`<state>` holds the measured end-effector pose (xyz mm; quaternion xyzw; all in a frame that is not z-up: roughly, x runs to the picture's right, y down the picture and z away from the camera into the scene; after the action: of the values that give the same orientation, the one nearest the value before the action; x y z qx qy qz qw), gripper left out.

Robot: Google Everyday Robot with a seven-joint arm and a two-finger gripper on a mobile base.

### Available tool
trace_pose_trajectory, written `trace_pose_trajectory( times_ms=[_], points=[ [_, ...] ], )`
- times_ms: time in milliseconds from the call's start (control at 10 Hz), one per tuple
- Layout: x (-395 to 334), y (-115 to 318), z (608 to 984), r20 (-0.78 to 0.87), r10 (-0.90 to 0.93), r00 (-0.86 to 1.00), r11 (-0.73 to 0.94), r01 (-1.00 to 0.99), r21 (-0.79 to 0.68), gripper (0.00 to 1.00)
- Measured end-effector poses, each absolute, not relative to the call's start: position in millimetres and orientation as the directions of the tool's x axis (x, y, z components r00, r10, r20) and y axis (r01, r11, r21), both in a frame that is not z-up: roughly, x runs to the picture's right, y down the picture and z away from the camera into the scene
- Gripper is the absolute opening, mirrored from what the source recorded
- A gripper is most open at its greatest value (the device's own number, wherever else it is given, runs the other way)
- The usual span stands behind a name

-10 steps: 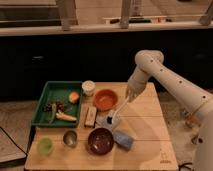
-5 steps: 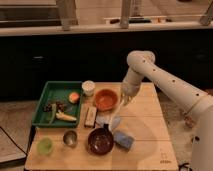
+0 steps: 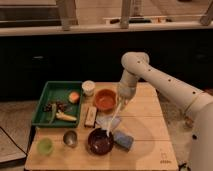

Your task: Place brush in purple bowl

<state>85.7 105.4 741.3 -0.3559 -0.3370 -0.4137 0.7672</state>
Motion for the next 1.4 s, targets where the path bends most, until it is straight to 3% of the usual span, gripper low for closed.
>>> trace_pose_trajectory(
  times_ms=[500,1200,1300,1400],
  points=[
    [70,137,730,0.848,-0.356,0.393,0.342,0.899,-0.273,0.0],
    [54,168,742,0.881,-0.295,0.37,0.3,0.911,-0.282,0.0],
    [54,168,743,0.882,-0.292,0.37,0.299,0.911,-0.283,0.03],
    [53,169,745,0.883,-0.287,0.371,0.298,0.911,-0.286,0.12]
  ],
)
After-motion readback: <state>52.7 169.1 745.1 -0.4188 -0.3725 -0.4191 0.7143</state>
